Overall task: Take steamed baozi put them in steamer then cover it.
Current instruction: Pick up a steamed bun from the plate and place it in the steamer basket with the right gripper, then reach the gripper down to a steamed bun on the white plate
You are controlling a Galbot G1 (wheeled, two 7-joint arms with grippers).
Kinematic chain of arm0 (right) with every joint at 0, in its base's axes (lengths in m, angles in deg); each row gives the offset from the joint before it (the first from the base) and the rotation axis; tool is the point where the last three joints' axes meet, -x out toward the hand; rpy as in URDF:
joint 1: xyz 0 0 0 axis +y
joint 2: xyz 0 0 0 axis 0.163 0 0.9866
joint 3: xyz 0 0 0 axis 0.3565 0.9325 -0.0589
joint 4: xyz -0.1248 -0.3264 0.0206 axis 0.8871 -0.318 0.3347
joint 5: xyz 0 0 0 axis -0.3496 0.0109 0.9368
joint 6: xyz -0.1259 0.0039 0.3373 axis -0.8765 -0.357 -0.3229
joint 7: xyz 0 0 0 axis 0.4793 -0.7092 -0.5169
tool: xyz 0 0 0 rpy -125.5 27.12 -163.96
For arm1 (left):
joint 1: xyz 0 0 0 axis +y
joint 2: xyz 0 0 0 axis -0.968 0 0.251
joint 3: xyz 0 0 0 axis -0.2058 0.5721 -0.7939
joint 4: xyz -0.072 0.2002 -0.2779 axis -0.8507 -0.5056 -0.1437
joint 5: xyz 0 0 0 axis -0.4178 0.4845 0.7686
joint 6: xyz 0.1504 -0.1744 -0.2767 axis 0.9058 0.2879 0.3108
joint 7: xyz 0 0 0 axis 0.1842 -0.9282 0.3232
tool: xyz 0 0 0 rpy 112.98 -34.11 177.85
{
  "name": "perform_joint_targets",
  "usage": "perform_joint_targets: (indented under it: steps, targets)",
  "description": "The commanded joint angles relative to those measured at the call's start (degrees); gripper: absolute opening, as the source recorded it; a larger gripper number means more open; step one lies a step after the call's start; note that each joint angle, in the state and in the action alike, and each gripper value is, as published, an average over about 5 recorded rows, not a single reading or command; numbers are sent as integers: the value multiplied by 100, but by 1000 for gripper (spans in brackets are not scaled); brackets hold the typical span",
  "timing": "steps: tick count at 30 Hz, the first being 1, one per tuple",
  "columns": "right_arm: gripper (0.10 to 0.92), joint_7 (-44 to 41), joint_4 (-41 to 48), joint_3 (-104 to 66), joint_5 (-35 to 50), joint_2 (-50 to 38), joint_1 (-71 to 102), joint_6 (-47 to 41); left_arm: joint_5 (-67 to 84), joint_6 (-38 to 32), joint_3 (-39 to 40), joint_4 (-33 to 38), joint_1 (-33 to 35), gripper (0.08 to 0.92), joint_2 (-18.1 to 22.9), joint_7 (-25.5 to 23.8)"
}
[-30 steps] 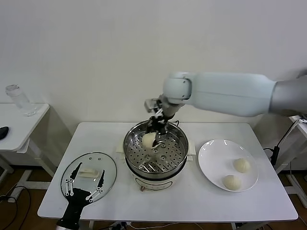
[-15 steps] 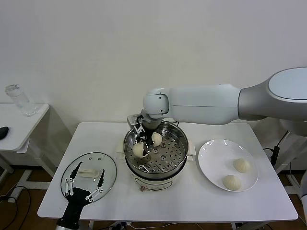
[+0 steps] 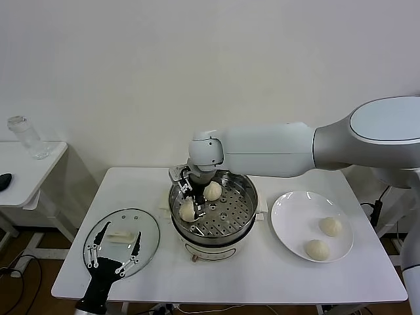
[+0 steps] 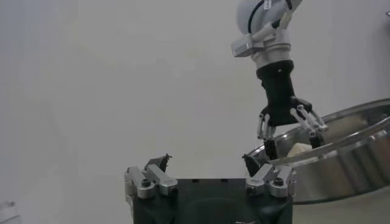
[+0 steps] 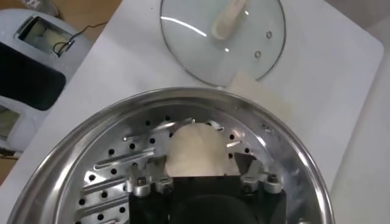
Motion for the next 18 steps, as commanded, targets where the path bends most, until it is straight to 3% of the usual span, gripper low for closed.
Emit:
perform_joint_targets:
  steps: [1,12,18]
  targets:
    - [822,-302,-570,-484,-464,-1179,-227,130,-1,-2,-8,19,18,823,14,4]
    - [823,-2470,-380,-1225,-1787,-4177,-445,1231,-21,40,51,21,-30,823,-6,-7]
    - [823,-2669,-168,-1130,-2382,-5036,254,1698,-25,32,67,-47,-44,823,-12,-14]
